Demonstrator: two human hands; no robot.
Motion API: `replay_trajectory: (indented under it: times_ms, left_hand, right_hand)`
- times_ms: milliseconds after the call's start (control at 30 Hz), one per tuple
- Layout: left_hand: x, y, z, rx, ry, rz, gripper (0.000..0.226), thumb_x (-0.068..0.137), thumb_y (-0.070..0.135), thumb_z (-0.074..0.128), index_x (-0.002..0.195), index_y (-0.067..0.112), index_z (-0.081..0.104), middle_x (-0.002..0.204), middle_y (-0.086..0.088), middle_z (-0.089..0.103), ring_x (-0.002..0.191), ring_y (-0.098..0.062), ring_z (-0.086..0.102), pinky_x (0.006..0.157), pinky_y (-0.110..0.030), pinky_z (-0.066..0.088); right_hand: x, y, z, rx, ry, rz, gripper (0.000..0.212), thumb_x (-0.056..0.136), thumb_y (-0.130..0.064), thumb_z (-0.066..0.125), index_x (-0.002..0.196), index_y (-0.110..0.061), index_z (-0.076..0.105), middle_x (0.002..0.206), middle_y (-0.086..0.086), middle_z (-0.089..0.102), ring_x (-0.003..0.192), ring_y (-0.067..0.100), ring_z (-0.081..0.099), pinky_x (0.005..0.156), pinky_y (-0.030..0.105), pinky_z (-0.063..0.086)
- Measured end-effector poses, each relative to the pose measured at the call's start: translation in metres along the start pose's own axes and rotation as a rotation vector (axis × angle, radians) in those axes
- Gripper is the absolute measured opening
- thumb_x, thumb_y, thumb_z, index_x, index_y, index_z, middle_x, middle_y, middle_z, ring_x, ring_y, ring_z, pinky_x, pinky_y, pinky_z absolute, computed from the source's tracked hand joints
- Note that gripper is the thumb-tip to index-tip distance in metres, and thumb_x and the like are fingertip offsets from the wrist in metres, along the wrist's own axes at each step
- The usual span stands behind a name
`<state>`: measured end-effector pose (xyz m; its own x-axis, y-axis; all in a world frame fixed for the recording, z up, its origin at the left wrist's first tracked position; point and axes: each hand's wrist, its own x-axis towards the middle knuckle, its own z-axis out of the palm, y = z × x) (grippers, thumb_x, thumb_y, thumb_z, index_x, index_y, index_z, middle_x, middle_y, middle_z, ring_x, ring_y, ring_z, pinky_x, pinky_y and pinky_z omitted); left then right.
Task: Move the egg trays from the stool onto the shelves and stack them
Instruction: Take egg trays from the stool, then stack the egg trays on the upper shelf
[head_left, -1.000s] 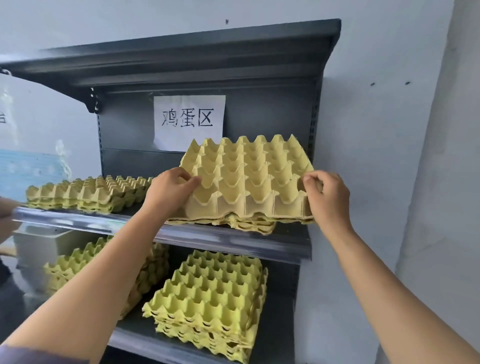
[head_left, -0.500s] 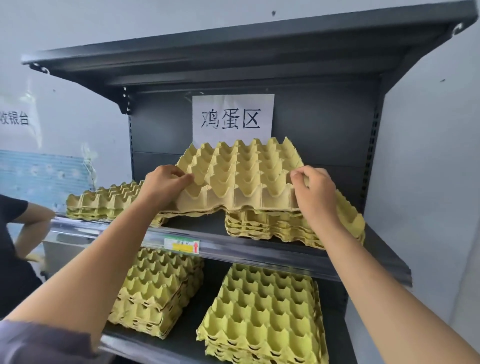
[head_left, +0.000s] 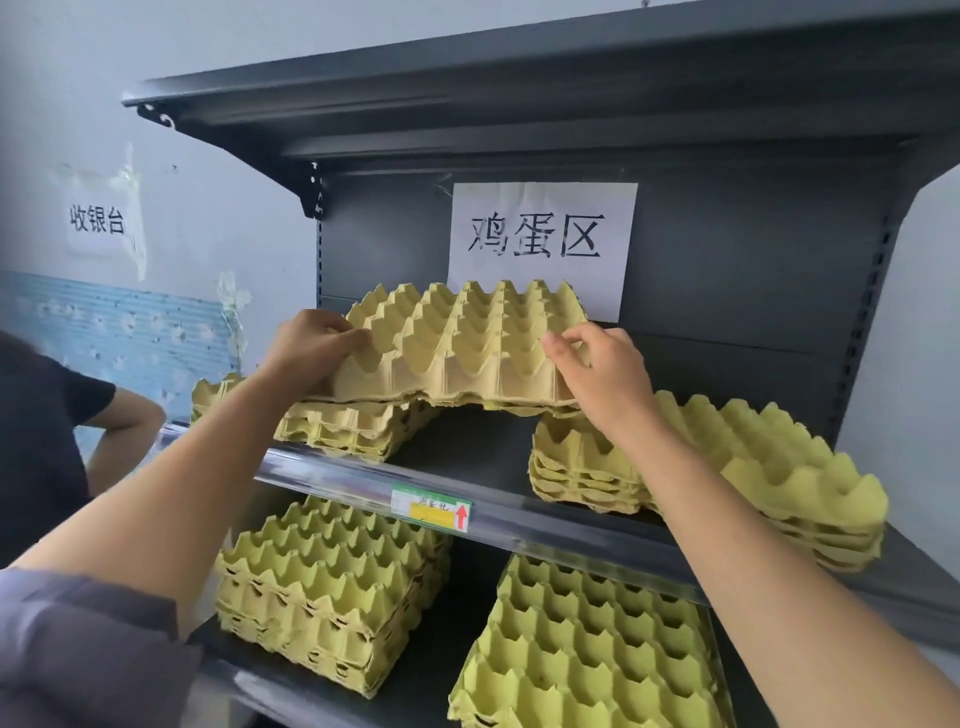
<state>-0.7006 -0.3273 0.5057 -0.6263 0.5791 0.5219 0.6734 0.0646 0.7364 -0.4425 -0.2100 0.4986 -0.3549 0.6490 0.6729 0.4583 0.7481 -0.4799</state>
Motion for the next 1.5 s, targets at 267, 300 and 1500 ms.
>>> replay_trajectory:
  times_ms: [267,300,1500]
  left_hand:
    - [0.063,-0.064,-0.038,0.042,-0.017,0.018,0.024,0.09,0.032,0.056,0.081,0.012,0.067,0.084,-0.014,0.059,0.081,-0.027,0.051,0.068,-0.03,0.036]
    - [0.07,-0.072,-0.042,0.048,-0.029,0.013,0.026,0.09,0.032,0.056,0.084,0.01,0.068,0.085,-0.014,0.059,0.08,-0.027,0.051,0.068,-0.03,0.036]
    - [0.104,-0.088,-0.033,0.451,-0.014,0.46,0.024,0.09,0.027,0.045,0.094,0.018,0.068,0.096,-0.004,0.069,0.093,-0.03,0.057,0.078,-0.033,0.028]
  right_hand:
    - [0.024,-0.049,0.074,-0.018,-0.018,0.053,0.052,0.091,-0.056,0.047,0.123,-0.016,0.057,0.129,0.009,0.048,0.113,0.022,0.05,0.084,0.029,0.036]
    - [0.027,-0.054,0.083,-0.007,-0.014,0.068,0.051,0.091,-0.054,0.048,0.122,-0.016,0.057,0.128,0.01,0.049,0.113,0.022,0.05,0.084,0.029,0.036]
    - [0.03,-0.097,0.142,-0.536,0.083,0.033,0.036,0.098,-0.041,0.04,0.121,-0.019,0.058,0.129,0.002,0.055,0.115,0.027,0.05,0.083,0.034,0.044]
